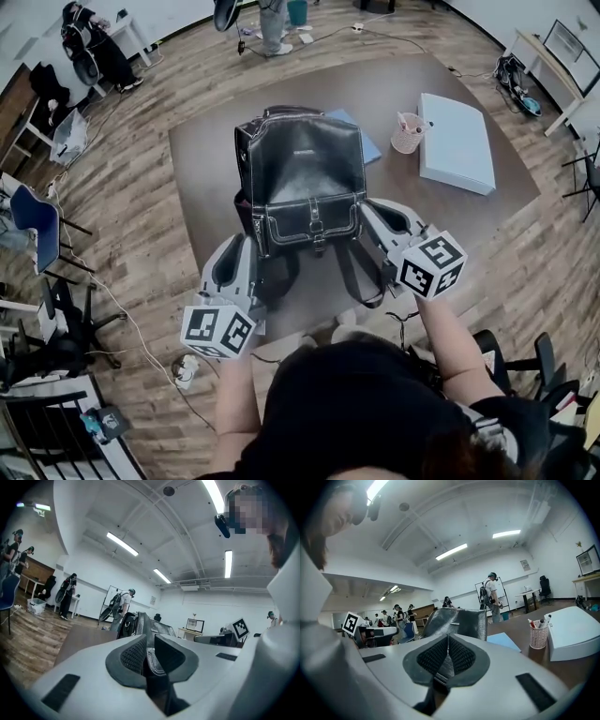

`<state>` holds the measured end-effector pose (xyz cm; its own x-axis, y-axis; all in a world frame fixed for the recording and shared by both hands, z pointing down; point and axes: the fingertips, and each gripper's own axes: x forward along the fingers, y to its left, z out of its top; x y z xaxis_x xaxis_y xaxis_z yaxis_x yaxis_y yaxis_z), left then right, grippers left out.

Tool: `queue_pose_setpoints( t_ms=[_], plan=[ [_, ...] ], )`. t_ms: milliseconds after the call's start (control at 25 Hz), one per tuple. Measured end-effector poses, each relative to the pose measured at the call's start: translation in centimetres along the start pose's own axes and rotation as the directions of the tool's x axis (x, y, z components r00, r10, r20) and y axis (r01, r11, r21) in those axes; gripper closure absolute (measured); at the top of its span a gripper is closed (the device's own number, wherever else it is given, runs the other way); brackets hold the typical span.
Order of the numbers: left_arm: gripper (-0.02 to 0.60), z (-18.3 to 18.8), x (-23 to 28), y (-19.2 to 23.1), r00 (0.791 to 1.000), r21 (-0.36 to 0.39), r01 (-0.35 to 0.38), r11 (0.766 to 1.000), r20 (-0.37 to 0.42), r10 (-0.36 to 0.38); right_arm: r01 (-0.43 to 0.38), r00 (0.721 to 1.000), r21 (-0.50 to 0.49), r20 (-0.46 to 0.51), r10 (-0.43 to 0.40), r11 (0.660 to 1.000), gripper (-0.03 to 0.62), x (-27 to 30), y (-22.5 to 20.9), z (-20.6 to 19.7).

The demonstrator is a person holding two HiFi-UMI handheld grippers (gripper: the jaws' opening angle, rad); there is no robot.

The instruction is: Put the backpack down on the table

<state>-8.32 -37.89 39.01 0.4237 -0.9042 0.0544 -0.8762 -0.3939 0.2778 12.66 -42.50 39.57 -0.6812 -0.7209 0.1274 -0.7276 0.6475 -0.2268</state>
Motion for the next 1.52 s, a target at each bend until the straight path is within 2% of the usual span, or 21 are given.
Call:
queue_pose_setpoints(
  t_ms=[400,800,1520],
  plan=[
    [0.534,-1.2,-2.1,0.1,0.995,-0.015,-0.074,0.997,-0.071,0.073,0.014,0.999,-0.073,-0.043,-0.017,0.997,0.577,-0.1,3.3,-0.9],
    [0.535,-1.7,-3.3,-0.6,0.992,0.014,-0.086,0.996,-0.092,0.087,-0.018,0.997,-0.093,-0.072,0.011,0.995,0.577,0.0,5.8,-1.3],
    [0.534,-1.8,-3.5,-0.5,0.990,0.021,-0.095,0.995,-0.099,0.096,-0.025,0.995,-0.072,-0.096,0.018,0.997,0.577,0.5,5.9,-1.7]
  ],
)
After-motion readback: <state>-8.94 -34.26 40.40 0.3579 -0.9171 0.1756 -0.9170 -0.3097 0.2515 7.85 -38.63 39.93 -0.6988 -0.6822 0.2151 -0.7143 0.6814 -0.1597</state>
